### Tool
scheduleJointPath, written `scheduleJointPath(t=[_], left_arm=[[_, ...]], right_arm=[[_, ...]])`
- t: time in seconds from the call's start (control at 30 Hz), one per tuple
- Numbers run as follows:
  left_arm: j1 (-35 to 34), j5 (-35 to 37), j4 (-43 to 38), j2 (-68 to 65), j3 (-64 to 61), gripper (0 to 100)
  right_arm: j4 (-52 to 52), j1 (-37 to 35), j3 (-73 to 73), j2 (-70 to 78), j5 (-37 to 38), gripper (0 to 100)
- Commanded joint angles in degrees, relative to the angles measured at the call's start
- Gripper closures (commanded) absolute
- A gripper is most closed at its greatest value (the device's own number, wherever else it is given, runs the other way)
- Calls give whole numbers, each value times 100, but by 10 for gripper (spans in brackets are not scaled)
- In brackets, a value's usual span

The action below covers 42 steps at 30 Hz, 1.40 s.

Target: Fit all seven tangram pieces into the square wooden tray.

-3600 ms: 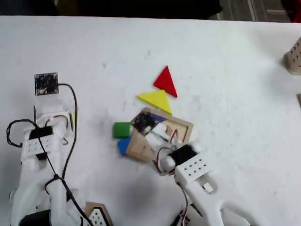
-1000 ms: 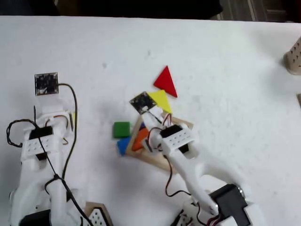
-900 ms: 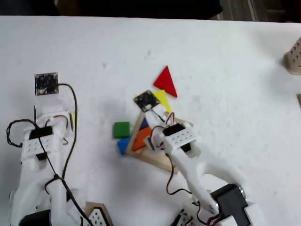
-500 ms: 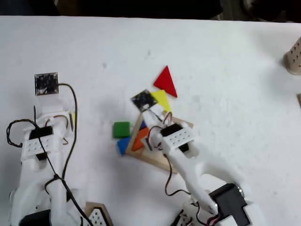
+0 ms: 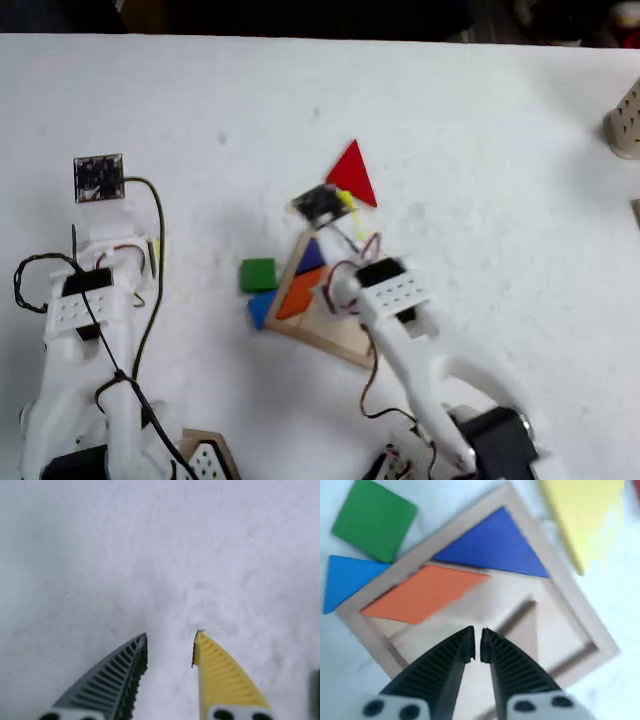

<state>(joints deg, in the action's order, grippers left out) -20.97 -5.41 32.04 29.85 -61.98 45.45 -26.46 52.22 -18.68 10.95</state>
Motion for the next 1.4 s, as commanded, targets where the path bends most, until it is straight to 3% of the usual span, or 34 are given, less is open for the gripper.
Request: scheduleJointPath(t=[0.0, 0.27, 0.53, 0.73, 0.97, 1.13, 1.37], left_arm=[[101, -79, -123, -13, 97, 819], [101, -79, -123, -13, 97, 819], [101, -79, -114, -13, 88, 819], [101, -79, -114, -13, 88, 819], [101, -79, -114, -13, 88, 819], [101, -79, -114, -13, 88, 819], [101, -79, -114, -13, 88, 819]], right_arm=[[277, 224, 9, -321, -53, 970], [-207, 400, 185, 382, 0, 967], [-277, 1270, -352, 664, 0, 967], [-277, 1437, -484, 664, 0, 967], [101, 1332, -571, 602, -44, 970], [655, 813, -659, 119, -79, 970], [-145, 110, -659, 400, -659, 971]])
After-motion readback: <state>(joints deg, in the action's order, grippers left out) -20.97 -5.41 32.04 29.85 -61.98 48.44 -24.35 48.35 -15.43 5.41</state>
